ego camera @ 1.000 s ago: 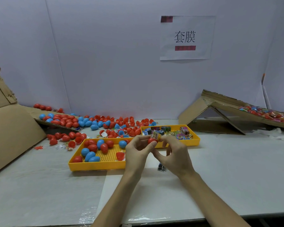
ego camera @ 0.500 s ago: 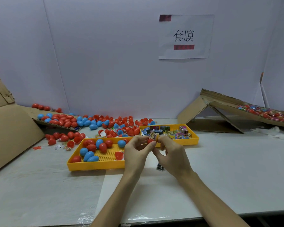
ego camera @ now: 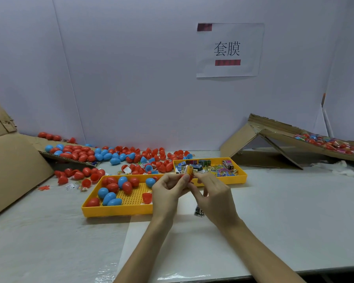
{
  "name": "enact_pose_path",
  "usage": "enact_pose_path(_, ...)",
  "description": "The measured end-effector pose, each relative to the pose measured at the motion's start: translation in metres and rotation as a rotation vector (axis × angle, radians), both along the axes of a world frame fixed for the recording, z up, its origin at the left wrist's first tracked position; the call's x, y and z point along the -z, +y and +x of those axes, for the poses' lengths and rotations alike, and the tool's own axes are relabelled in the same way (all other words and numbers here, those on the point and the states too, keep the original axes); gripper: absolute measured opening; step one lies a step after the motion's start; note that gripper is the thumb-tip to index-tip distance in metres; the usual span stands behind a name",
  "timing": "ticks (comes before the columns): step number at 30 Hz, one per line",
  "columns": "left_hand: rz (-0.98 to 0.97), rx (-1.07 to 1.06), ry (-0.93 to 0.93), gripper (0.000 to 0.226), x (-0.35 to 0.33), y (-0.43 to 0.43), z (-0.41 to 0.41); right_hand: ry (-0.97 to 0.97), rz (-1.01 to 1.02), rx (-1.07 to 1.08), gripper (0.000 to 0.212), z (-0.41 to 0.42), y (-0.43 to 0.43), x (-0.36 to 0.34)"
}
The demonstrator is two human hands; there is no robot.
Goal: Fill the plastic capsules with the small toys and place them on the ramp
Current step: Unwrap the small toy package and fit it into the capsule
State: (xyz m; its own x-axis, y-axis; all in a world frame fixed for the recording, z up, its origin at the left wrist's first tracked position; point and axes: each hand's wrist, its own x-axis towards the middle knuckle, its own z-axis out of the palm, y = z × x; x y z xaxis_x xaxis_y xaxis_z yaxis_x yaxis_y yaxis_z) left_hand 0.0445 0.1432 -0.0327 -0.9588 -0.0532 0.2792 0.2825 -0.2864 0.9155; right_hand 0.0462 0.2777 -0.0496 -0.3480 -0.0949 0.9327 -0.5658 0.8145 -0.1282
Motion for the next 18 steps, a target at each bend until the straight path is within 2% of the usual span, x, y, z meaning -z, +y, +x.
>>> enact_pose_path(6,0.051,0.046,-0.021,0.029,-0.0023,-0.0006,0.0028,0.084,0.063,0.003,0.026,-0.0018,0.001,0.0019)
enact_pose_path(12,0.215,0.215,-0.143,0.043,-0.0063,-0.0052,0.0007,0.087,0.052,-0.017,0.029,-0.0046,0.0023,0.0039)
enact_pose_path(18,0.253,0.329,-0.154,0.037,-0.0065,-0.005,0.0033,0.096,0.019,-0.024,0.028,-0.0046,0.0032,0.0049)
